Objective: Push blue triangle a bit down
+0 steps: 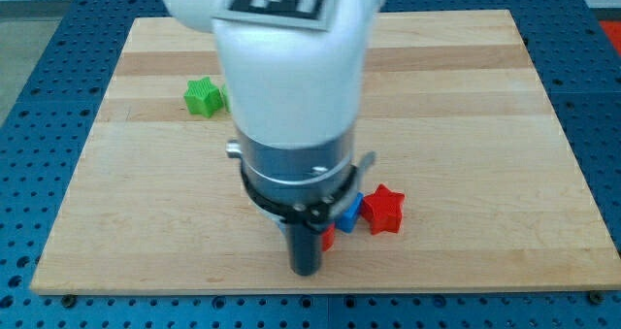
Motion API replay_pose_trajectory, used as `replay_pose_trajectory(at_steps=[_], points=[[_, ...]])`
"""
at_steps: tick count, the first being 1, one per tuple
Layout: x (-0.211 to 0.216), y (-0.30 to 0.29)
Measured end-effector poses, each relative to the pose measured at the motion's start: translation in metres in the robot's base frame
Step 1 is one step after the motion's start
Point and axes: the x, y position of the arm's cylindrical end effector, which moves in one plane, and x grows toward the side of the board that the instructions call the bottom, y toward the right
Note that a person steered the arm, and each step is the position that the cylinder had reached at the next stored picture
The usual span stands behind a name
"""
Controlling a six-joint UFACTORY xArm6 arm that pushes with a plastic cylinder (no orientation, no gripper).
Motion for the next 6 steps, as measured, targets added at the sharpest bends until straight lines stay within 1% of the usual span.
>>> replay_pose_trajectory(at_steps=[2,3,5,6], points=[[-0.074,-0.039],[-0.084,-0.068],[-0.072,-0.116],[-0.063,-0.155]])
